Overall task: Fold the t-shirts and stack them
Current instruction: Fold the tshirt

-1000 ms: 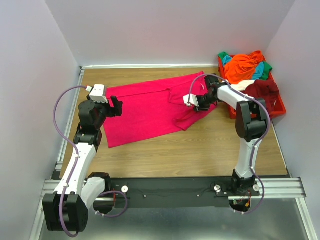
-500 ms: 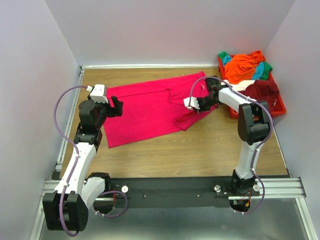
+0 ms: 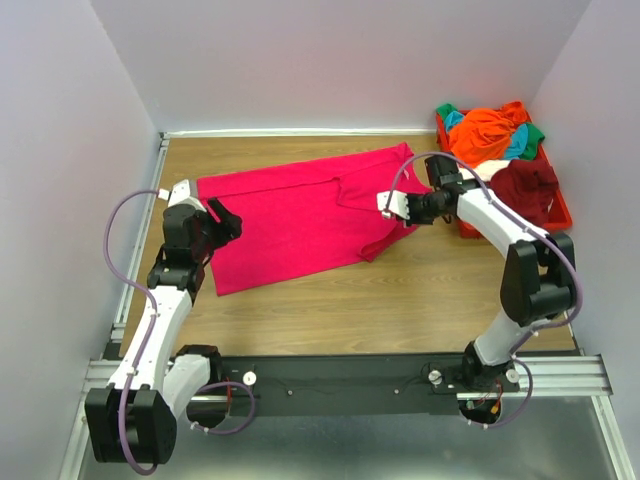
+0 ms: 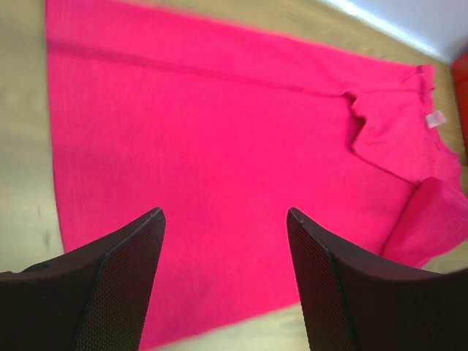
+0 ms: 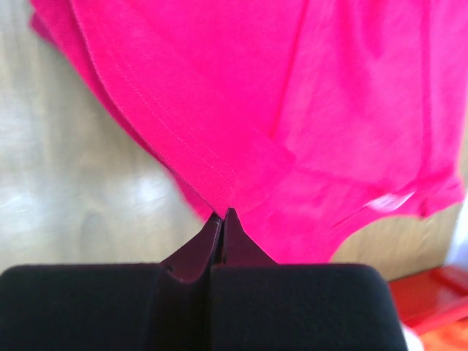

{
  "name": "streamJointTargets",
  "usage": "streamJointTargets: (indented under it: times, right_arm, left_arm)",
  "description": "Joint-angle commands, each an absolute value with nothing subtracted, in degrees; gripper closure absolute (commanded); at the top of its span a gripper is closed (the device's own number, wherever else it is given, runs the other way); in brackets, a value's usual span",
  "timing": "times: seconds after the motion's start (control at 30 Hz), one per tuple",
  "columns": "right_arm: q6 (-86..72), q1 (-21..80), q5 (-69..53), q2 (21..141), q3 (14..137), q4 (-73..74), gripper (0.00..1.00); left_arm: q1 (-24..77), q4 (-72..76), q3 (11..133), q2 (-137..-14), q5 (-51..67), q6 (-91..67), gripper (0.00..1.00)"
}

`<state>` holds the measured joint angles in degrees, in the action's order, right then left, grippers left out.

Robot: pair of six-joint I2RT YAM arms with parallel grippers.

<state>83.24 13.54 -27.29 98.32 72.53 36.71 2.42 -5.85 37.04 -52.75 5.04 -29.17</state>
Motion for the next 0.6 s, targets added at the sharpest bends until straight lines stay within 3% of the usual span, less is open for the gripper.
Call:
streamJointTargets:
  times: [0.0, 0.2, 0.37, 0.57]
  right_arm:
    - [74.81, 13.8, -21.72, 93.96, 68.47, 34.11, 0.99]
    - [68.83, 13.8, -18.9, 87.64, 63.56, 32.79, 0.99]
    - [65.22, 13.8, -17.93, 82.36, 61.35, 31.82, 0.99]
    - [62.4, 13.8, -16.08, 81.65, 60.47, 30.24, 0.99]
  left_arm:
    - [2.81, -20.82, 37.01, -48.01, 0.44, -46.98, 0.28]
    - [3.16, -26.52, 31.12, -39.91, 0.44, -58.87, 0.35]
    - [3.34, -31.64, 30.24, -43.32, -4.65, -64.23, 0.35]
    - [3.34, -29.45, 24.71, -45.26, -8.0, -71.45, 0.47]
